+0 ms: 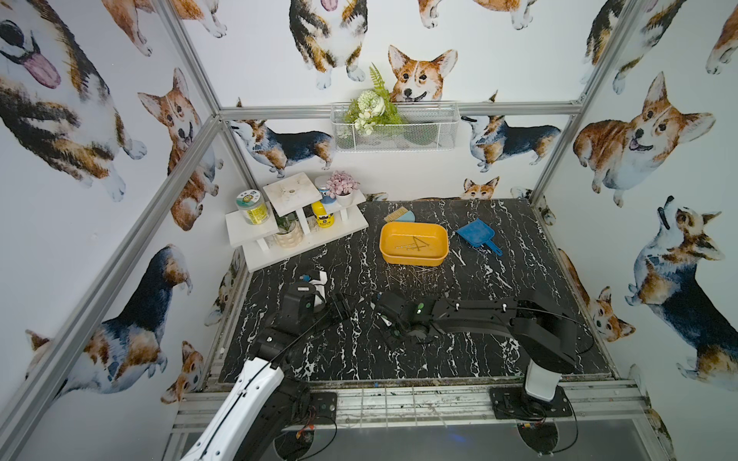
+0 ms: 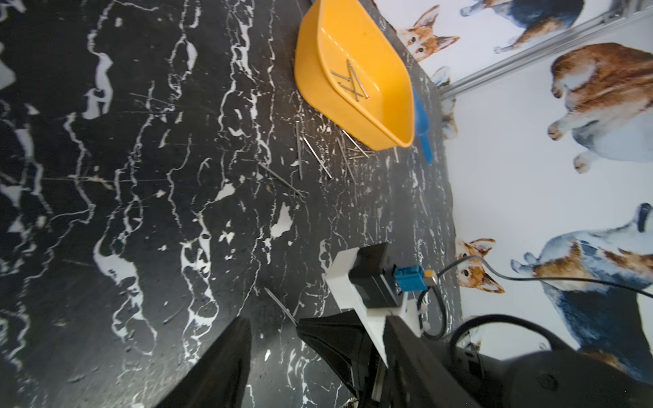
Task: Put the nails on the desktop into the storage box
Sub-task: Pick up the nail from the center of the board, then place the nail in the storage box.
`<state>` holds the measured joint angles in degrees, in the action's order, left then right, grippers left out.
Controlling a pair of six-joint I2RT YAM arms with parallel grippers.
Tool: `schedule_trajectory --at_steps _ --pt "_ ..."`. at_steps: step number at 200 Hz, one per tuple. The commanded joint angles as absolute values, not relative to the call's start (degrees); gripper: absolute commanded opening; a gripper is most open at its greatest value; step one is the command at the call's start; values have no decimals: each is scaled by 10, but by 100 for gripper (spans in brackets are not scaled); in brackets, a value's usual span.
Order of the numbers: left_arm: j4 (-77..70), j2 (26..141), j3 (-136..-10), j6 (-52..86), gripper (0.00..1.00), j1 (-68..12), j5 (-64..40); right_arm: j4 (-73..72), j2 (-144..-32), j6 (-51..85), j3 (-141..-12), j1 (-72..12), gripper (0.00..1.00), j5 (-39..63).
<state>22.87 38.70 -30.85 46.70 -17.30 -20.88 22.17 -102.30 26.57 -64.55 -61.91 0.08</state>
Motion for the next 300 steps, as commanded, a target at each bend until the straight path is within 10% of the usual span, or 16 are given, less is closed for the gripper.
schedule_trajectory --at_steps 1,153,300 --pt "158 383 -299 477 65 -172 -267 230 -1006 260 -636 -609 0 4" --pt "118 454 -334 457 64 -170 -284 279 -925 168 -709 -419 0 17" --pt "287 770 -608 299 57 -237 0 329 -1224 79 -1045 -253 4 28"
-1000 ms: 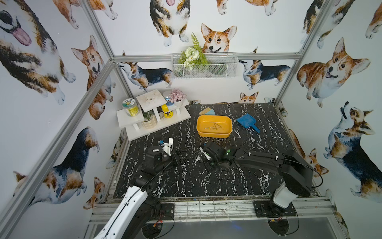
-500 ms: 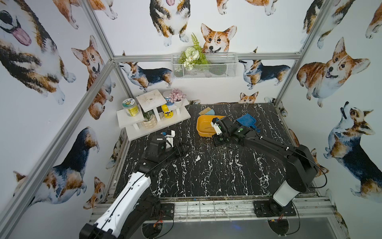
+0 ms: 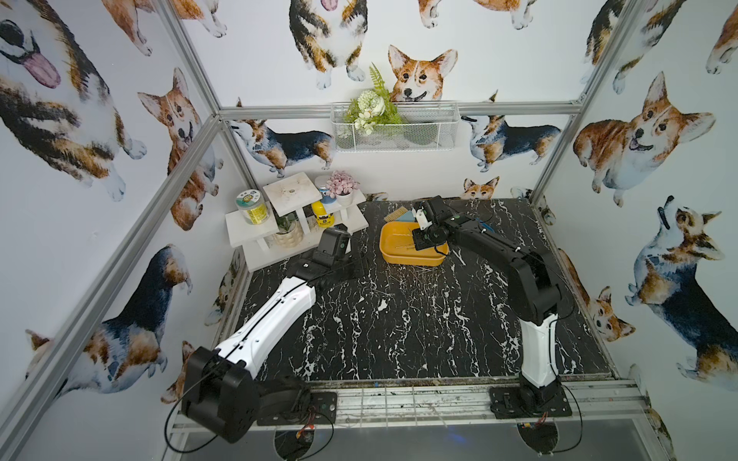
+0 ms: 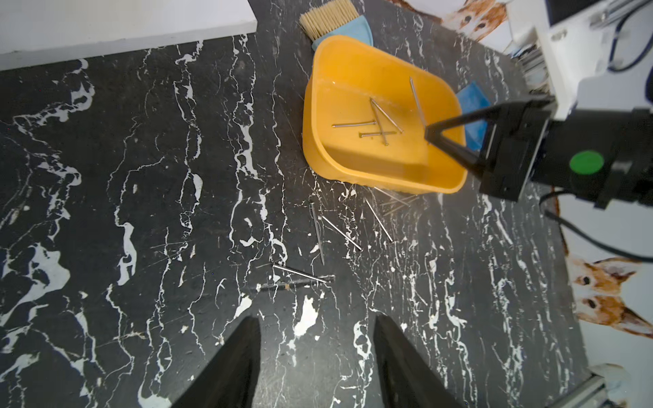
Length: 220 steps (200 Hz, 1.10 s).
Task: Put the nails on the desktop into the storage box
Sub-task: Place the nail in the storage box, then pick up the nail from the center of the board.
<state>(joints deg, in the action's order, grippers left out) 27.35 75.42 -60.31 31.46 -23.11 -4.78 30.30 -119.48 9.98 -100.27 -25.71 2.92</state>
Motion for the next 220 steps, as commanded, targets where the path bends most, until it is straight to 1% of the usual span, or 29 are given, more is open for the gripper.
schedule_trajectory --at_steps 1,41,60,83,124,158,185,220 --pt "287 770 -607 299 57 -237 0 330 -1226 79 -1048 -252 4 28" --pt "269 777 -590 321 57 -243 -3 358 -1259 67 -1120 -250 28 22" --pt "270 776 -587 328 57 -245 -1 360 -1251 73 -1122 -250 34 28" --pt "275 773 -586 337 57 -250 4 359 -1224 78 -1098 -252 36 35" --pt "279 768 -572 364 56 -254 10 318 -1120 83 -974 -278 38 50" --pt "280 759 -550 390 56 -258 14 302 -1063 90 -893 -316 38 53" --pt "287 758 -532 411 55 -260 18 288 -1044 94 -843 -349 38 58" --pt "303 759 -503 433 53 -261 21 279 -1054 89 -830 -386 38 68"
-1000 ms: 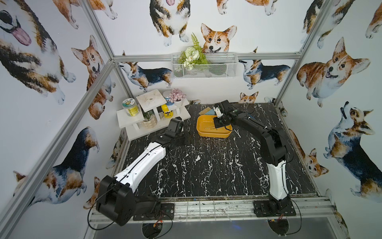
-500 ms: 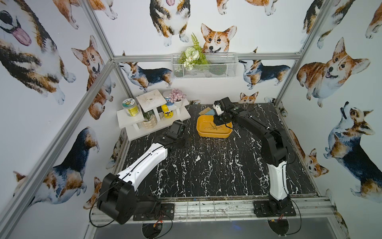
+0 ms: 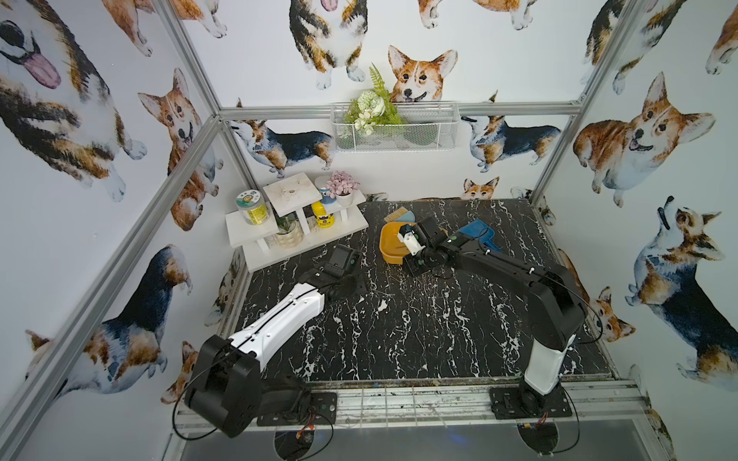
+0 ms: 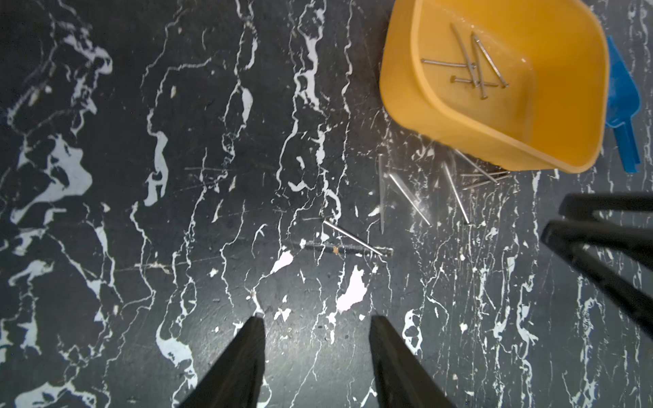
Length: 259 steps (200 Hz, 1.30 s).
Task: Put the nails on the desktop into the storage box
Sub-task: Pick up the nail from the center of the board.
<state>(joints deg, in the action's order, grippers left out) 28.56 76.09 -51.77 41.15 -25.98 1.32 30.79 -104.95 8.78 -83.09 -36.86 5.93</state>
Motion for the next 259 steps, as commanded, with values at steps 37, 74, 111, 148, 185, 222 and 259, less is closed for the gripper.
schedule_trajectory --at_steps 37,74,111,148,185,222,259 --pt "303 728 -461 448 52 -262 27 283 -1102 84 -870 -413 38 74" --pt "299 677 -422 464 53 -262 32 300 -1171 78 -939 -433 37 76" --pt "304 643 -383 472 53 -262 30 324 -1232 64 -1008 -451 37 79" --pt "314 613 -370 476 53 -262 31 344 -1278 56 -1056 -459 37 71" --pt "320 592 -360 480 54 -262 31 359 -1307 48 -1079 -466 37 52" --pt "319 583 -350 483 55 -262 27 362 -1315 46 -1074 -471 36 38" --pt "316 581 -346 484 55 -262 25 361 -1318 43 -1068 -477 36 32"
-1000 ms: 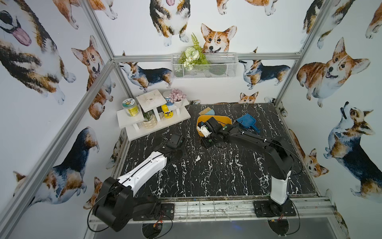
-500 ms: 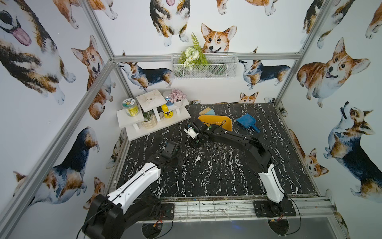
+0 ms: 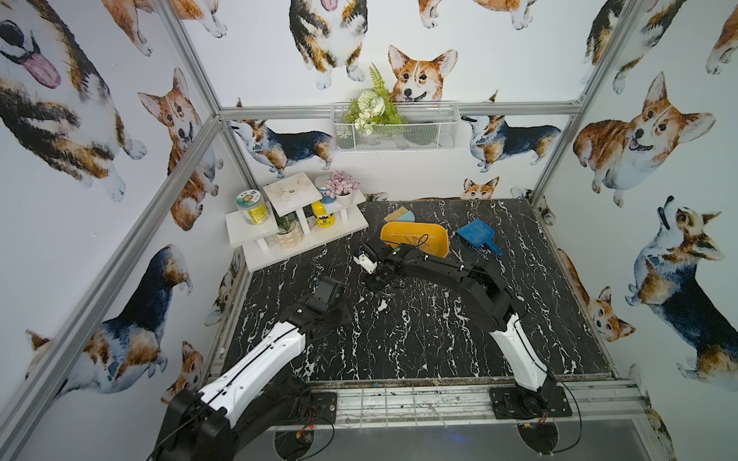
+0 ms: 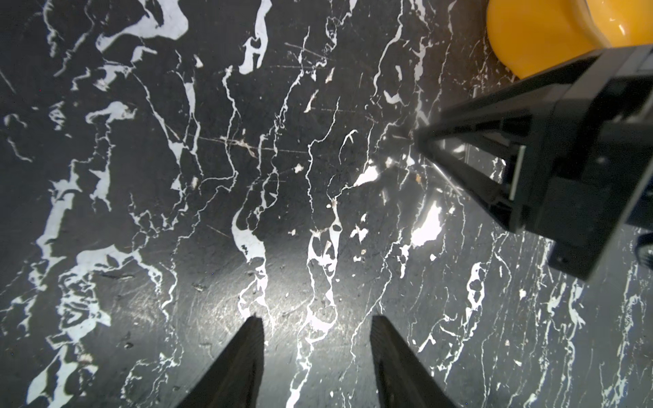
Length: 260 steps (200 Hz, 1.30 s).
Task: Put the nails on the desktop into the storage box
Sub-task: Pick up the nail from the center of the board.
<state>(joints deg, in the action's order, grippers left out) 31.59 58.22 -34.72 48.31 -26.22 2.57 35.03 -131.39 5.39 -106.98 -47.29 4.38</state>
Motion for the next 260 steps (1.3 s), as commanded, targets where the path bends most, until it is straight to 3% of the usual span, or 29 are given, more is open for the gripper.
schedule_trajectory --at_steps 1,68,120,181,260 --pt "316 581 -346 485 55 -262 25 360 -1319 42 -1068 -477 36 32" --pt "316 573 -341 485 56 -262 23 365 -1338 47 -1075 -479 36 16" --pt "314 570 -338 485 56 -262 21 369 -1350 48 -1074 -483 24 13" --pt "313 566 -335 486 56 -262 21 373 -1356 45 -1064 -499 18 -1" --pt "316 557 -334 488 57 -261 19 360 -1334 62 -1031 -500 26 -23"
